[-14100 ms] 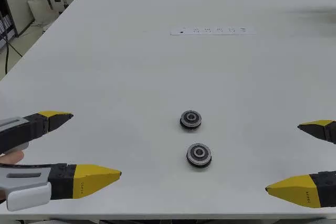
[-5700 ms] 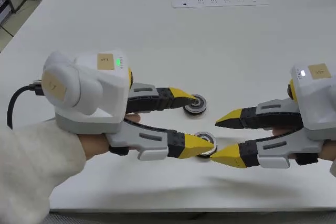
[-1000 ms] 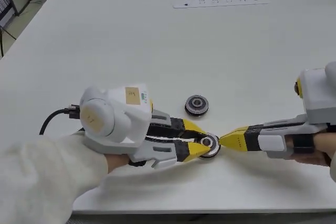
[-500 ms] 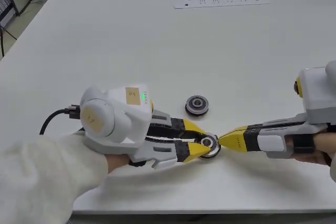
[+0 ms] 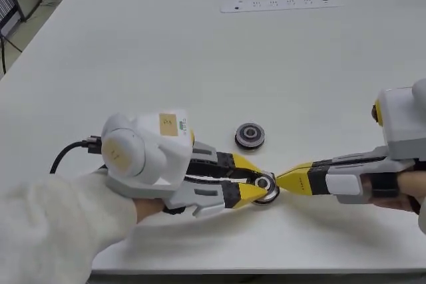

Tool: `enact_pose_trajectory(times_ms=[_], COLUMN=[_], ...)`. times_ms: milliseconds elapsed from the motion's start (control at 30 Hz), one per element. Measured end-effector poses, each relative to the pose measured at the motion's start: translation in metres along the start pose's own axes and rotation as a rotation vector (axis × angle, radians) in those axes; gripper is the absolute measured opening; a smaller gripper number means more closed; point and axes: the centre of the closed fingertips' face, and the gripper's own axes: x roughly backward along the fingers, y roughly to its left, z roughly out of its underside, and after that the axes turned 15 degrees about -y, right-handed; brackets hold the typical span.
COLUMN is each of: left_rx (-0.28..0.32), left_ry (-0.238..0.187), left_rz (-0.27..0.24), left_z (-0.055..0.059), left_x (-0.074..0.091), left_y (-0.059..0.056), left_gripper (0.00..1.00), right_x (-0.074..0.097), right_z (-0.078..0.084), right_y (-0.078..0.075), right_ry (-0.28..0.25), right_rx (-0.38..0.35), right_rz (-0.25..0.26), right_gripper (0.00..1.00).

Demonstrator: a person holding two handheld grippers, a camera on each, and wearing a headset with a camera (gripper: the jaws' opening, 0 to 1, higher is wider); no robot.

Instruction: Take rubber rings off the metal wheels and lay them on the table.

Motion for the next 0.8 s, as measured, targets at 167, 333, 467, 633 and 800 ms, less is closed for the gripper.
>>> enact_pose_trajectory(times_ms=[167, 333, 467, 633, 800], left_rx=[0.000, -0.001, 0.000, 0.000, 0.002], left_ry=[0.000, 0.001, 0.000, 0.000, -0.001], left_rz=[0.001, 0.000, 0.000, -0.001, -0.002], left_z=[-0.0002, -0.0004, -0.0004, -0.0004, -0.0005], left_x=[-0.0002, -0.0005, -0.0006, -0.0007, -0.0008], left_y=[-0.0003, -0.0004, -0.0003, -0.0002, -0.0003], left_gripper=[0.13, 0.13, 0.14, 0.14, 0.14], right_x=[-0.0004, -0.0002, -0.0008, -0.0010, -0.0012], right_z=[-0.0004, -0.0011, -0.0019, -0.0024, -0.0031], right_y=[0.0019, 0.0028, 0.0045, 0.0045, 0.0052], right_ry=[0.002, -0.005, -0.008, -0.012, -0.017], right_rx=[0.008, -0.009, -0.008, -0.011, -0.018], right_rz=[-0.005, -0.011, -0.019, -0.020, -0.024], right_gripper=[0.00, 0.00, 0.00, 0.00, 0.00])
